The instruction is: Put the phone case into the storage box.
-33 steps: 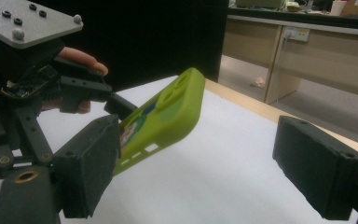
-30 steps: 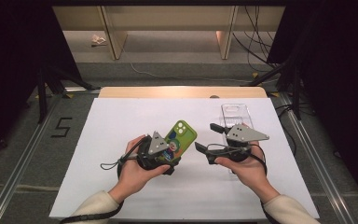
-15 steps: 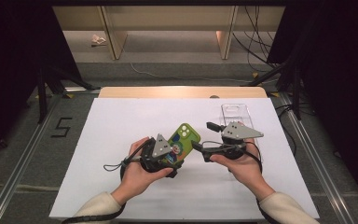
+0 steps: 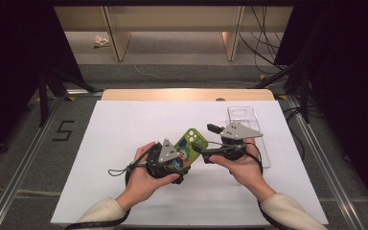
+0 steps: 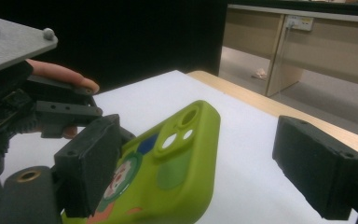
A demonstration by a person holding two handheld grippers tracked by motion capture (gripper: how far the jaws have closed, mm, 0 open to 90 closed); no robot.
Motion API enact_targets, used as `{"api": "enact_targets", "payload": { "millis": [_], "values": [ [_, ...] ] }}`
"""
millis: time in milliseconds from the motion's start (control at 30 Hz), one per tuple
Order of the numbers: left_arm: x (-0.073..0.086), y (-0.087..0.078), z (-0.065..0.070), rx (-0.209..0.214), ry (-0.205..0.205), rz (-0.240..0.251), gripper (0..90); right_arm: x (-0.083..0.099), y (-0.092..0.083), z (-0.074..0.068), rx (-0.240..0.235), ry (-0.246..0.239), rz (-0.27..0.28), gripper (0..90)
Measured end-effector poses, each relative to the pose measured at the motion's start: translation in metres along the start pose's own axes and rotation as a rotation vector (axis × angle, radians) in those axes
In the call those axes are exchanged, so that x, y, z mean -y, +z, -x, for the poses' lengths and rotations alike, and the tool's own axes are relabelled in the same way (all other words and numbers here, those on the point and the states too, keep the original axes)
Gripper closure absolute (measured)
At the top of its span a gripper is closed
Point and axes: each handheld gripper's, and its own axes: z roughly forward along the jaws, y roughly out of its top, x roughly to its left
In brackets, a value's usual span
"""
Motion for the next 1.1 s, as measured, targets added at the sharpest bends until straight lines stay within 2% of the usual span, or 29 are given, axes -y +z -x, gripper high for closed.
{"api": "enact_targets", "payload": {
  "millis": [300,600,1100],
  "values": [
    [-0.001,0.001,0.003,0.008,0.007,0.003,16.4,-0.002,0.007,-0.001,-0.004,0.006,0.004,17.6],
    [-0.001,0.003,0.008,0.016,0.022,0.002,16.4,-0.001,0.013,-0.002,-0.005,0.021,-0.014,18.3],
    [-0.002,0.003,0.009,0.018,0.029,0.007,16.4,0.001,0.021,-0.003,-0.03,0.048,-0.031,27.3]
  ]
}}
